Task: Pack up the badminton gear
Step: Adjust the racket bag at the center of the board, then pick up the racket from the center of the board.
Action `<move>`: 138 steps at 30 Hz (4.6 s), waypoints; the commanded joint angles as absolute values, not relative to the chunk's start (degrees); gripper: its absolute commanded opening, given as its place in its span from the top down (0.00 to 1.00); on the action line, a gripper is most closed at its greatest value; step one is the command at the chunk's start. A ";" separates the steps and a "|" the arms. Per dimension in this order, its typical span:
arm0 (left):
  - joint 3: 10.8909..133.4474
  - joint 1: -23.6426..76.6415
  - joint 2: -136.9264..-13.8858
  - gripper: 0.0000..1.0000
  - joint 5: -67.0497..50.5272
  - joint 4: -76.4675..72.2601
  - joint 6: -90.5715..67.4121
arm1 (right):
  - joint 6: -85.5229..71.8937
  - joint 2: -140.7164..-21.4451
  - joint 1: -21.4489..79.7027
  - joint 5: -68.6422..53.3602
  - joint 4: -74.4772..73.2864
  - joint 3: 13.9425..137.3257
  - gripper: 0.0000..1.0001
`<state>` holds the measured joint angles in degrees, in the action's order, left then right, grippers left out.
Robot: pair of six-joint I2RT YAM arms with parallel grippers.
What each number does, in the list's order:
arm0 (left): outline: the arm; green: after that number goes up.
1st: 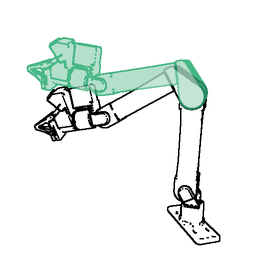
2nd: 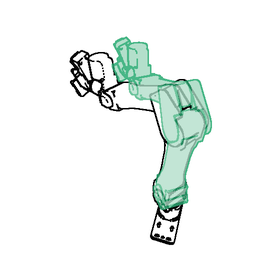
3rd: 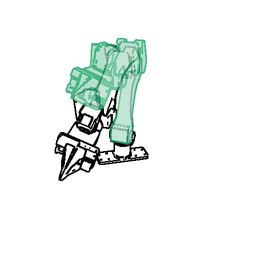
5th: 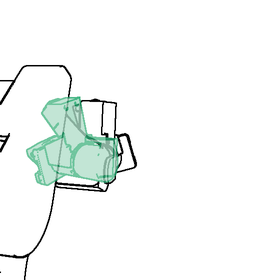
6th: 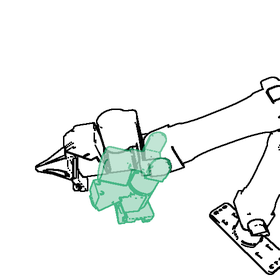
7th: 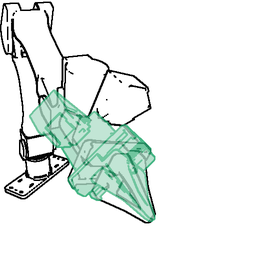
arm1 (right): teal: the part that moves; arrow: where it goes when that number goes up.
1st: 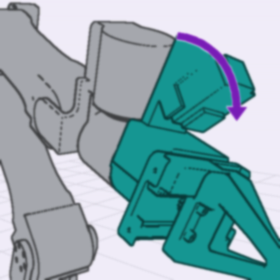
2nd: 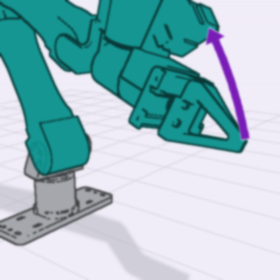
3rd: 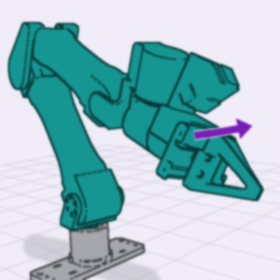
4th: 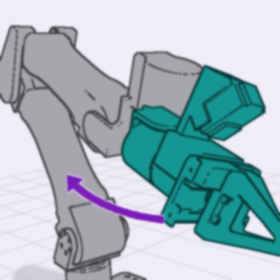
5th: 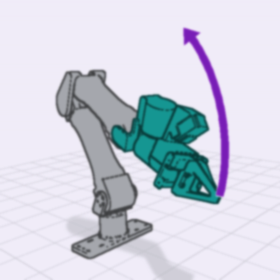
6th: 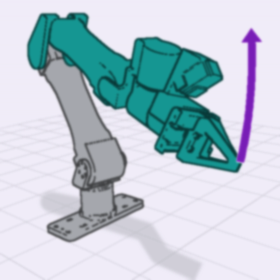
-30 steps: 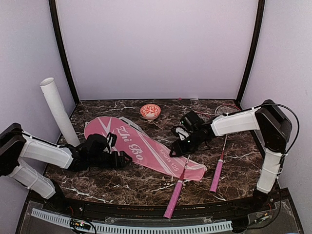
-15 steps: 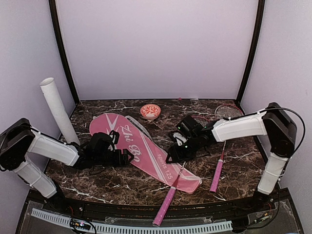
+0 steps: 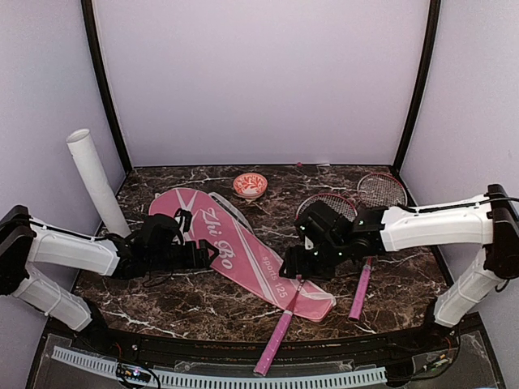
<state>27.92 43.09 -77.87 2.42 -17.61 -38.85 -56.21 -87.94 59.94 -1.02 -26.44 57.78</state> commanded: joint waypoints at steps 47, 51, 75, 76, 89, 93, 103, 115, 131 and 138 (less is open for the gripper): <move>27.18 43.33 -78.20 0.17 2.22 -16.40 -43.20 | -94.17 -92.33 73.62 14.78 -39.91 57.52 0.82; 27.84 43.33 -78.75 0.17 2.36 -16.17 -43.80 | -92.65 -87.37 72.57 16.37 -40.96 54.55 0.92; 31.57 48.79 -84.66 0.32 7.23 -8.15 -71.78 | -59.51 -73.92 52.41 11.51 -35.96 45.03 1.00; 32.02 48.93 -85.37 0.33 7.46 -7.91 -72.26 | -59.01 -73.92 52.12 11.16 -35.44 44.94 1.00; 36.71 49.11 -94.17 0.46 6.38 -8.17 -74.27 | -57.61 -73.31 50.81 4.79 -30.49 42.92 1.00; 36.59 49.05 -95.57 0.63 7.01 -8.73 -74.41 | -60.56 -71.86 52.39 1.57 -28.32 40.81 0.85; 35.16 49.13 -94.94 0.86 8.30 -9.49 -73.86 | -71.75 -78.13 63.30 2.01 -22.71 43.73 0.59; 33.58 49.08 -92.25 1.00 9.55 -9.85 -70.93 | -75.36 -90.78 67.26 6.80 -28.96 52.40 0.48; 31.99 48.96 -89.47 1.00 12.21 -8.39 -67.83 | -75.38 -98.19 69.55 10.64 -39.29 55.77 0.59; 31.02 48.39 -87.09 1.00 13.67 -6.33 -65.84 | -73.54 -91.86 67.23 11.70 -40.56 51.12 0.69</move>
